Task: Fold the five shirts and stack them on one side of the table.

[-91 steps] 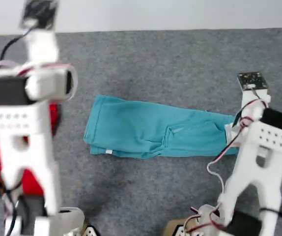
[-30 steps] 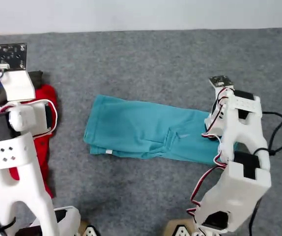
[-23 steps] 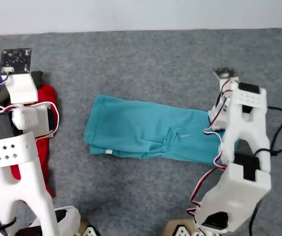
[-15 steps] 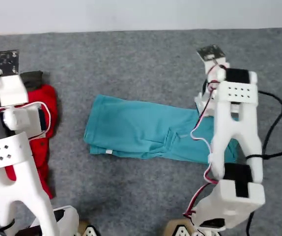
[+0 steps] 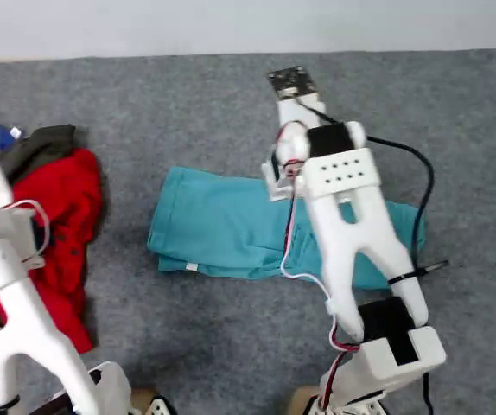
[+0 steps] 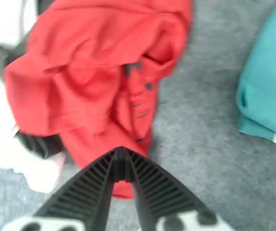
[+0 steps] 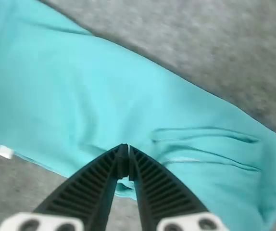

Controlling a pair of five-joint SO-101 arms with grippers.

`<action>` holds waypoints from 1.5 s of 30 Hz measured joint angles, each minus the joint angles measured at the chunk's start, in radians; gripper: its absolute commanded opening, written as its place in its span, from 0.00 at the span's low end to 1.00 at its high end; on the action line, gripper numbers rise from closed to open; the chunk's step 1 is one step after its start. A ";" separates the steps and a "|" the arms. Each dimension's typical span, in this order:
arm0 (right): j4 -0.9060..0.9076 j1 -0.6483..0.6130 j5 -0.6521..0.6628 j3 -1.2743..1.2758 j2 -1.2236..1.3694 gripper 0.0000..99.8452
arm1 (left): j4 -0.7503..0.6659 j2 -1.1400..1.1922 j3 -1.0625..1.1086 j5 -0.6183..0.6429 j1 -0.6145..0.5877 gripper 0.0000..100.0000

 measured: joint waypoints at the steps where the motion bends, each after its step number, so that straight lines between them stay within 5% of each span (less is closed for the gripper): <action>1: -0.005 -0.025 -0.034 0.000 0.000 0.01 | 0.000 0.000 0.000 -0.002 -0.026 0.00; 4: -0.026 -0.104 -0.180 0.000 0.000 0.04 | 0.000 0.000 0.000 -0.018 -0.110 0.00; 10: -0.048 -0.279 -0.344 -0.025 0.118 0.26 | 0.000 -0.002 0.066 -0.080 -0.264 0.00; 29: 0.238 -0.496 -0.394 -1.105 0.898 0.26 | -0.020 -0.002 0.109 -0.207 -0.399 0.00; 45: 0.229 -0.509 -0.393 -1.267 1.128 0.26 | -0.020 -0.002 0.233 -0.207 -0.399 0.00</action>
